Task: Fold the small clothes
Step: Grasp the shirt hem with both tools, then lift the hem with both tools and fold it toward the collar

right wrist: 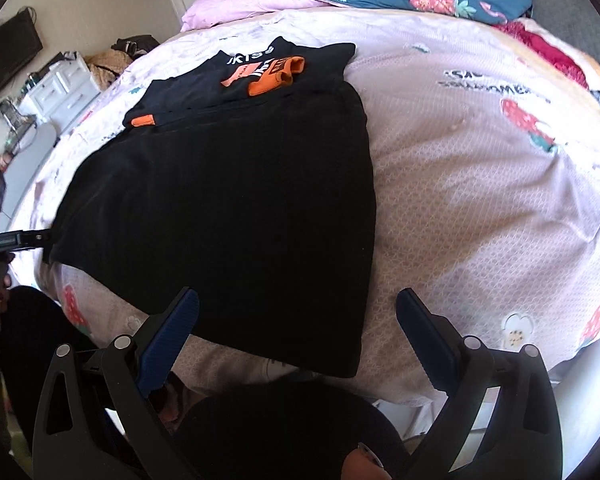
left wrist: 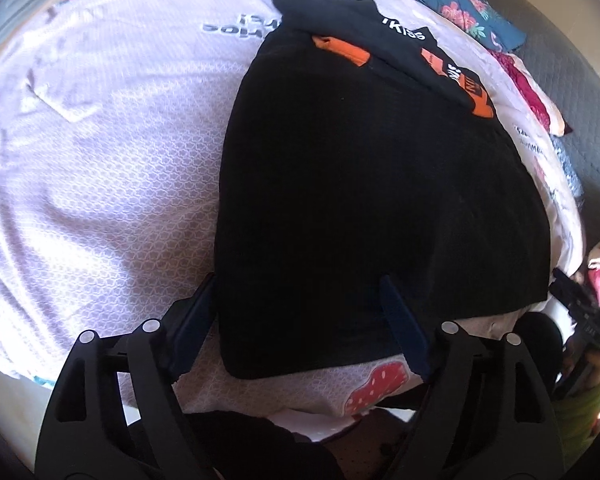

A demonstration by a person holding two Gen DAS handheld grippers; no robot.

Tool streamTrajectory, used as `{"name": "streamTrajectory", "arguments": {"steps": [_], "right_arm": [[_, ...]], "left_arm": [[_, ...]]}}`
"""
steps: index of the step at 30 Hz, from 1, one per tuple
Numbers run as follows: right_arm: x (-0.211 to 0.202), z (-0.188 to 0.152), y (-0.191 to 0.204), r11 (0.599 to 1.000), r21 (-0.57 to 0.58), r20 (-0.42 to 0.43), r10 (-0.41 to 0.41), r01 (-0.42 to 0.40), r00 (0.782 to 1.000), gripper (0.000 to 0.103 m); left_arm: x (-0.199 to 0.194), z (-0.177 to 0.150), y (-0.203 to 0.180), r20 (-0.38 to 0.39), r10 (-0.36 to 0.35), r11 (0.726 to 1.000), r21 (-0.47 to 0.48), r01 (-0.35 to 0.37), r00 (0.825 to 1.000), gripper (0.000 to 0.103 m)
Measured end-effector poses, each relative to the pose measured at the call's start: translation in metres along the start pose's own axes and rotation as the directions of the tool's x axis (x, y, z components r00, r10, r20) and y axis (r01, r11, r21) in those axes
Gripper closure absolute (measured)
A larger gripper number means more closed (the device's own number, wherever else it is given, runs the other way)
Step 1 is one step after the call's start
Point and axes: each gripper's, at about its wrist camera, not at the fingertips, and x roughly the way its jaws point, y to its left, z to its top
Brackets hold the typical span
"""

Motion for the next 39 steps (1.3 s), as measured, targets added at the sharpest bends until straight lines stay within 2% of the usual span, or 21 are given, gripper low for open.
{"name": "streamTrajectory", "arguments": {"steps": [1,2,3,4,5,6,7,8,9,10,12,16,19,24,28,32,39], "right_arm": [[0.001,0.0,-0.001,1.0,0.005,-0.007,0.0,0.0,1.0,0.008],[0.003,-0.001,-0.003,1.0,0.006,-0.018,-0.009,0.009,1.0,0.02],[0.006,-0.002,-0.005,1.0,0.007,-0.029,-0.01,0.01,1.0,0.028],[0.009,-0.003,-0.007,1.0,0.016,-0.044,-0.003,0.003,0.999,0.034],[0.01,-0.004,-0.009,1.0,0.017,-0.048,0.002,-0.001,0.999,0.049],[0.01,-0.005,-0.009,1.0,0.009,-0.049,-0.005,0.006,0.999,0.061],[0.01,-0.005,-0.009,1.0,-0.005,-0.046,-0.023,0.022,0.999,0.068],[0.008,-0.006,-0.008,0.999,-0.024,-0.033,-0.047,0.046,0.998,0.082],[0.006,-0.007,-0.009,0.999,-0.028,-0.023,-0.044,0.044,0.999,0.091],[0.002,-0.007,-0.01,0.999,-0.027,-0.011,-0.037,0.036,0.999,0.094],[-0.009,-0.005,-0.012,1.0,-0.025,0.034,-0.01,0.011,0.999,0.095],[-0.031,0.003,-0.014,0.999,-0.014,0.129,0.041,-0.039,0.991,0.096],[-0.046,0.014,-0.012,0.998,-0.012,0.194,0.061,-0.06,0.979,0.096],[-0.057,0.034,-0.012,0.996,0.007,0.271,0.081,-0.086,0.959,0.096],[-0.065,0.047,-0.012,0.995,0.022,0.328,0.08,-0.093,0.941,0.096],[-0.072,0.063,-0.014,0.994,0.044,0.372,0.074,-0.098,0.925,0.096],[-0.076,0.095,-0.021,0.987,0.125,0.432,0.037,-0.1,0.901,0.096]], "left_arm": [[0.001,0.0,0.0,-0.003,-0.004,1.0,-0.002,0.004,1.0,0.033],[0.001,0.0,0.0,-0.001,-0.003,1.0,0.001,0.003,1.0,0.042],[0.002,0.0,-0.001,-0.001,0.002,1.0,0.004,-0.002,1.0,0.047],[0.002,-0.001,-0.001,-0.001,0.007,1.0,0.005,-0.007,1.0,0.054],[0.002,-0.001,0.0,0.0,0.01,1.0,0.002,-0.01,1.0,0.063],[0.002,-0.001,0.001,0.001,0.01,1.0,-0.003,-0.01,1.0,0.066],[0.002,0.0,0.002,0.002,0.007,1.0,-0.007,-0.007,1.0,0.073],[0.0,0.0,0.004,0.01,0.004,1.0,-0.016,-0.004,1.0,0.078],[-0.001,-0.001,0.005,0.017,-0.003,1.0,-0.02,0.004,1.0,0.08],[-0.003,-0.001,0.006,0.024,-0.012,1.0,-0.025,0.013,1.0,0.084],[-0.007,-0.002,0.01,0.041,-0.032,0.998,-0.044,0.034,0.999,0.087],[-0.021,-0.006,0.015,0.104,-0.029,0.997,-0.068,0.036,0.994,0.101],[-0.032,-0.009,0.021,0.149,-0.038,0.994,-0.096,0.053,0.988,0.101],[-0.052,-0.008,0.021,0.195,-0.064,0.993,-0.081,0.081,0.979,0.101],[-0.068,0.003,0.02,0.246,-0.104,0.989,-0.081,0.127,0.964,0.101],[-0.087,0.021,0.018,0.329,-0.116,0.985,-0.086,0.152,0.937,0.101],[-0.102,0.051,0.014,0.419,-0.101,0.977,-0.131,0.17,0.902,0.101]]}}
